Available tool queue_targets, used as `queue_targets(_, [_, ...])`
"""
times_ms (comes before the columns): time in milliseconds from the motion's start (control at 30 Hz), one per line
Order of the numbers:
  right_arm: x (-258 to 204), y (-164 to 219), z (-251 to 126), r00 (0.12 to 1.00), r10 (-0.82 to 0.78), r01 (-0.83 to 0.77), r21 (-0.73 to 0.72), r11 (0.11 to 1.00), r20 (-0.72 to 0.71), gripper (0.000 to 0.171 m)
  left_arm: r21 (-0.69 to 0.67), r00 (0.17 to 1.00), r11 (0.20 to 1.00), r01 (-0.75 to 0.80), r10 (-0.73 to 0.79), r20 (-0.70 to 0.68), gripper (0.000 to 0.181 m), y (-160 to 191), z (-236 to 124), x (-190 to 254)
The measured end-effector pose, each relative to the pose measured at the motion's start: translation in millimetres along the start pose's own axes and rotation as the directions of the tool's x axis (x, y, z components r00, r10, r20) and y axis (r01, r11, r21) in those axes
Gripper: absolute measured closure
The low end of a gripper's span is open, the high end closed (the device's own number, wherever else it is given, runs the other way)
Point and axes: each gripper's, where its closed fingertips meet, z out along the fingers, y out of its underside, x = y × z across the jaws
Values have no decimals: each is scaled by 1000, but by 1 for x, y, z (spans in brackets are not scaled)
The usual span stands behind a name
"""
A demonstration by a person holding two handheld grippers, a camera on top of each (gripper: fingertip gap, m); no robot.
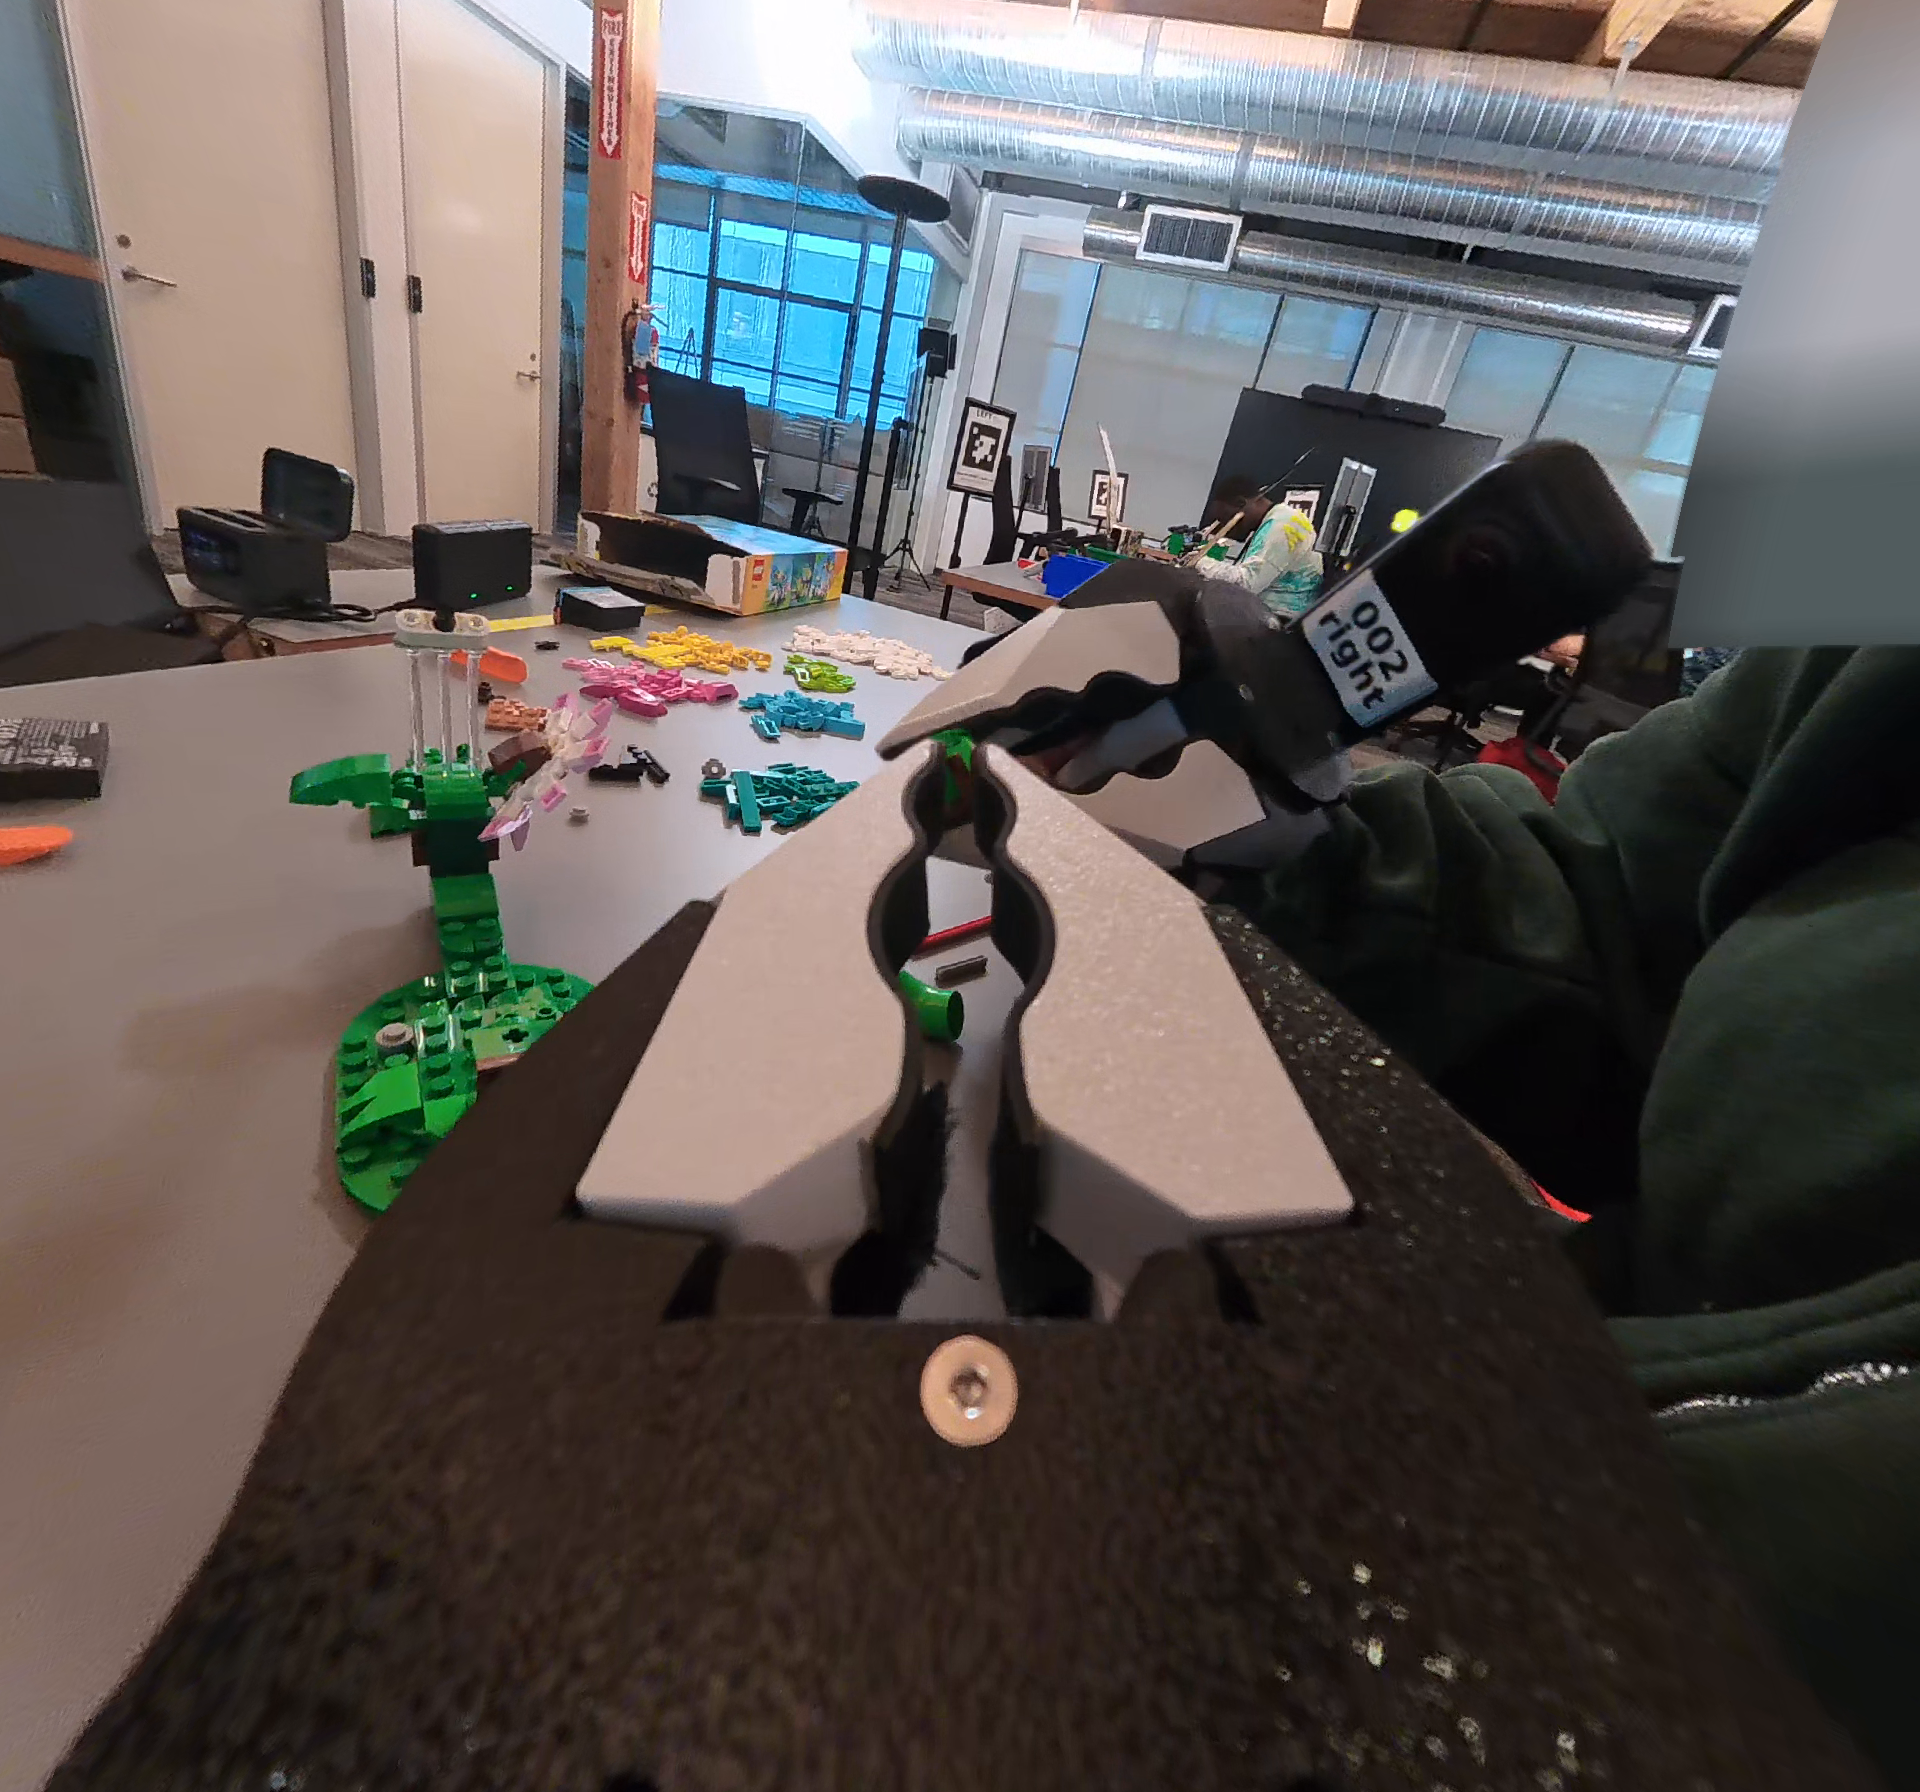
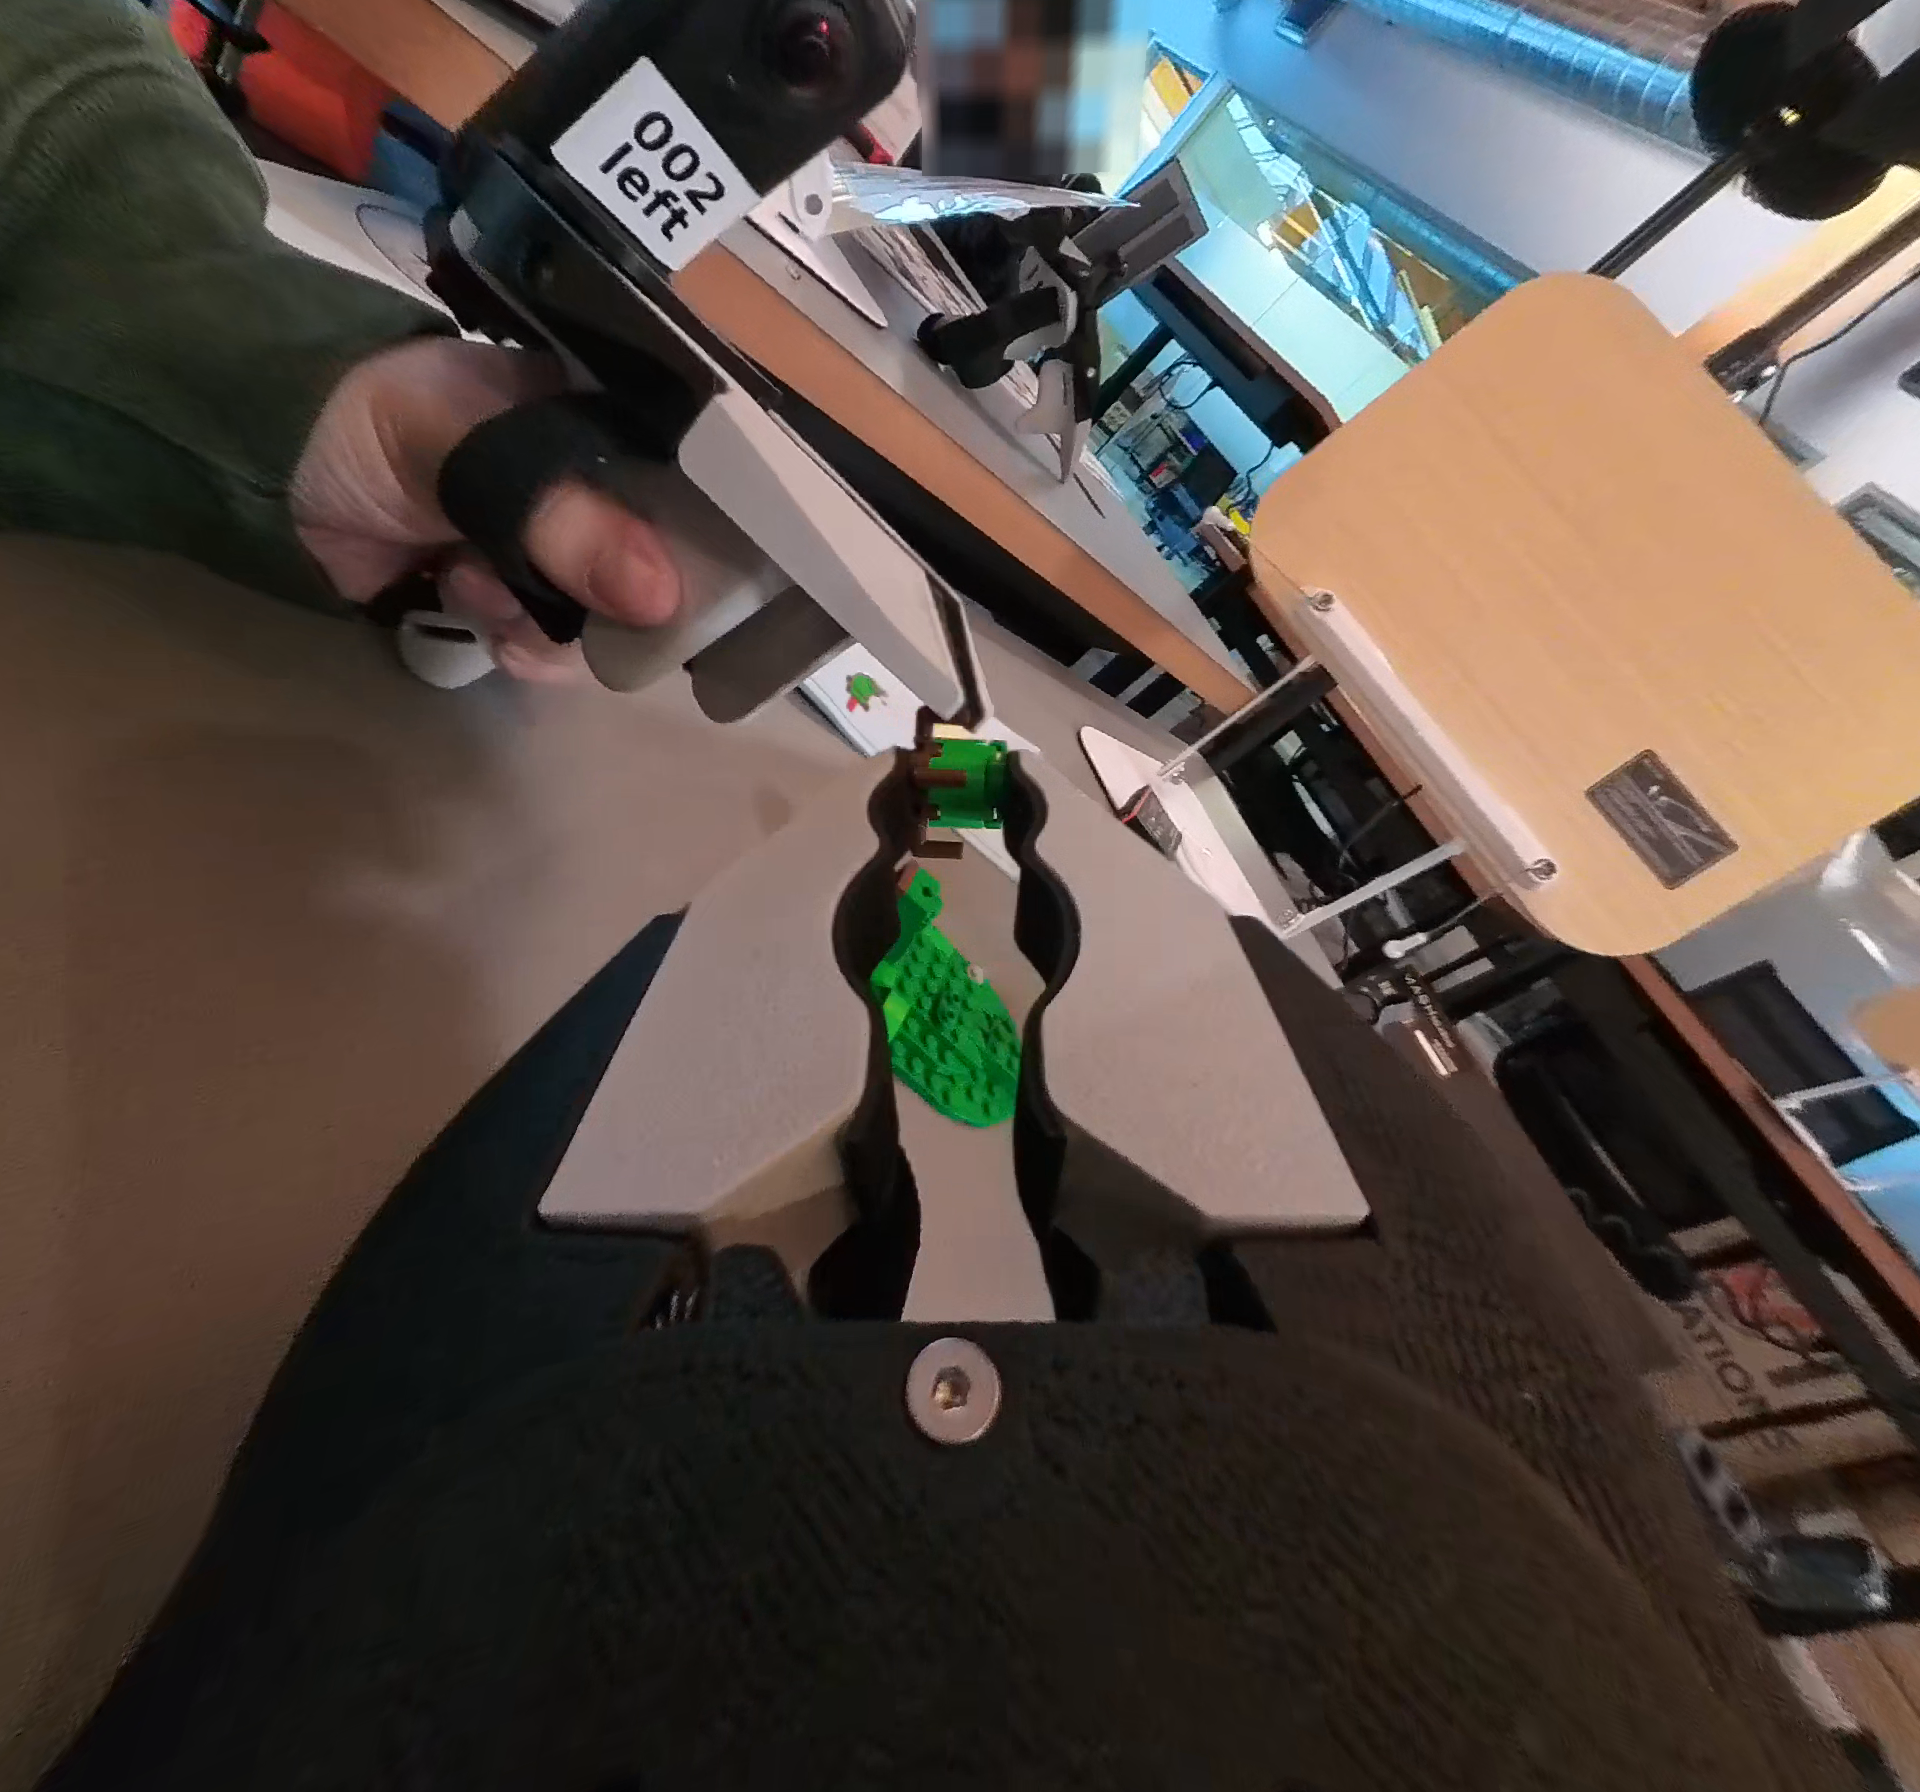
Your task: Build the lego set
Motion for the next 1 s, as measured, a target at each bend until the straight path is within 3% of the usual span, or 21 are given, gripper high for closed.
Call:
queue_targets(400, [4,0,-1,981,-177,175,-28,984,-84,155,-30,999,999,-27,27,19,180,4,2,0])
queue_targets(600, [5,1,1,929,-348,340,-84,937,-128,156,-33,999,998,45,-44,5,181,5,1,-2])
queue_targets(833, [5,10,1,817,-564,533,-219,817,-116,157,-80,995,992,94,-92,32,181,11,2,-6])
queue_targets(1000, [5,10,0,815,-567,537,-213,816,-116,157,-95,994,989,111,-109,30,181,14,3,-7])
